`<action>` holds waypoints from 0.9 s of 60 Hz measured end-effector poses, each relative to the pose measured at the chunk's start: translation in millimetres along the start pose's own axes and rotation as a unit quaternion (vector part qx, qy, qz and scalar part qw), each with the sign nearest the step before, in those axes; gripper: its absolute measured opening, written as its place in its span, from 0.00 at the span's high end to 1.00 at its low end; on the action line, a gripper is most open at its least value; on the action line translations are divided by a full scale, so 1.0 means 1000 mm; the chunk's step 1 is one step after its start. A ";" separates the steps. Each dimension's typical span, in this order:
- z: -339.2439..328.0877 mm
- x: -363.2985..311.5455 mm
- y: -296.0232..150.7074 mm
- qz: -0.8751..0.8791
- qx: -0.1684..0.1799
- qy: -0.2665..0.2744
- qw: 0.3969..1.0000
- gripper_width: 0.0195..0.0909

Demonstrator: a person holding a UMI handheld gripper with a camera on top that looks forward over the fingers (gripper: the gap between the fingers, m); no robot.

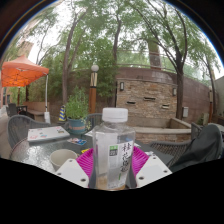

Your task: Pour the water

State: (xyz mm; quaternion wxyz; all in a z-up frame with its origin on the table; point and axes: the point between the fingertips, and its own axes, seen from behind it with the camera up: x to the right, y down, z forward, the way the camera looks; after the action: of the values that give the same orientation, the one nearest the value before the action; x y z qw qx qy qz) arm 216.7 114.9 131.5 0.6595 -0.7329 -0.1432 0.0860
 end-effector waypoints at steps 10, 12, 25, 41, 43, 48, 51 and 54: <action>-0.008 0.004 0.047 0.009 -0.017 -0.015 1.000 0.60; -0.011 0.006 0.047 0.008 -0.004 -0.015 1.000 0.60; -0.009 0.001 0.044 0.014 0.002 -0.009 1.000 0.50; -0.047 -0.005 0.058 0.054 -0.128 0.024 0.990 0.10; -0.059 -0.008 0.056 0.057 -0.147 0.034 0.987 0.10; -0.094 -0.010 0.043 0.063 -0.175 0.063 0.981 0.10; -0.116 -0.017 0.029 0.062 -0.187 0.080 0.977 0.10; -0.142 -0.031 0.018 0.059 -0.200 0.096 0.973 0.10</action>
State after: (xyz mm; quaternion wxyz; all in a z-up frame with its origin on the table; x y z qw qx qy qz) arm 234.1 -30.3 128.1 0.5043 -0.8618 -0.0497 0.0236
